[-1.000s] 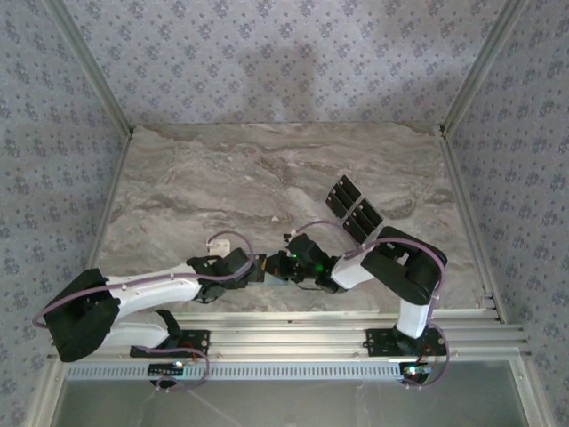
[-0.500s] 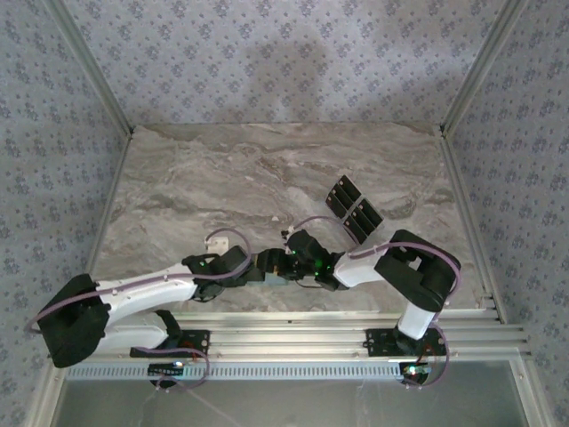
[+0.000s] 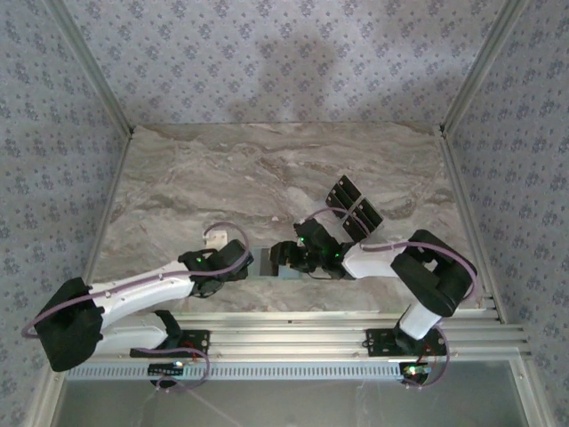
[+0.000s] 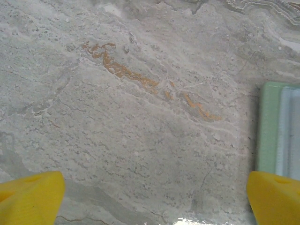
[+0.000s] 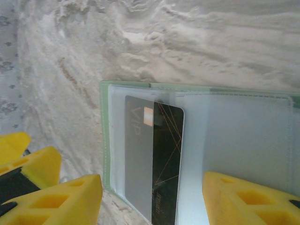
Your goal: Put the credit cards into the card holder
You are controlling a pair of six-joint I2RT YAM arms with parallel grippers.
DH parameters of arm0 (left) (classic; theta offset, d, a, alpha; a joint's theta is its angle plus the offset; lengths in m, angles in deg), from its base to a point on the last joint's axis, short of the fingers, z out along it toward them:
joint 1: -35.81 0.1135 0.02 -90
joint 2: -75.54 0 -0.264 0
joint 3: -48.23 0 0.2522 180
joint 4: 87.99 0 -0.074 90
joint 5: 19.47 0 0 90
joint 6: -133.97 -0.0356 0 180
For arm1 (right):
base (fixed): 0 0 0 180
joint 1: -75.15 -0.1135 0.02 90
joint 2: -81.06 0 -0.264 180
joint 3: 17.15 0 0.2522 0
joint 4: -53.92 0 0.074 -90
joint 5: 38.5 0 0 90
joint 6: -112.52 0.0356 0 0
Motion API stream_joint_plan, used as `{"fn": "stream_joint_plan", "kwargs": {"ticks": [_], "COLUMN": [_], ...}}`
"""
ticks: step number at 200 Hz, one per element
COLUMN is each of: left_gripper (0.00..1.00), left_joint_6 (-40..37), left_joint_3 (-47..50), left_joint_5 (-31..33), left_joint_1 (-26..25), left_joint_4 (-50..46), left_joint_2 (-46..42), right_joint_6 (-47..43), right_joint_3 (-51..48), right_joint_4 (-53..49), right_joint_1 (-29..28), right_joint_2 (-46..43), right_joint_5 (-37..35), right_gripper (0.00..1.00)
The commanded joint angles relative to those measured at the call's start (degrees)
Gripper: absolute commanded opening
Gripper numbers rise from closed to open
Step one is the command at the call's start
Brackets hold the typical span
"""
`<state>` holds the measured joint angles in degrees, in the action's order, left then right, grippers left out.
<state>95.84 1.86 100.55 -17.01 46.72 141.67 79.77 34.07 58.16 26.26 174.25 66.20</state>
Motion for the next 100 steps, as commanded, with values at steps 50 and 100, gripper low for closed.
{"fn": "stream_joint_plan", "kwargs": {"ticks": [50, 100], "left_gripper": [1.0, 1.0], "left_joint_6": [-2.06, -4.01], "left_joint_3": [-1.14, -1.85], "left_joint_5": [-0.49, -1.58], "left_joint_1": [0.86, 0.87], "left_joint_4": [2.58, 5.76], "left_joint_2": [4.6, 6.01], "right_joint_6": [-14.39, -17.04], "right_joint_3": [12.0, 15.93], "right_joint_4": [-30.17, -36.47], "right_joint_1": [-0.31, -1.08], "right_joint_2": [-4.41, -1.47], "right_joint_5": [-5.66, -11.71], "right_gripper": [0.6, 0.37]}}
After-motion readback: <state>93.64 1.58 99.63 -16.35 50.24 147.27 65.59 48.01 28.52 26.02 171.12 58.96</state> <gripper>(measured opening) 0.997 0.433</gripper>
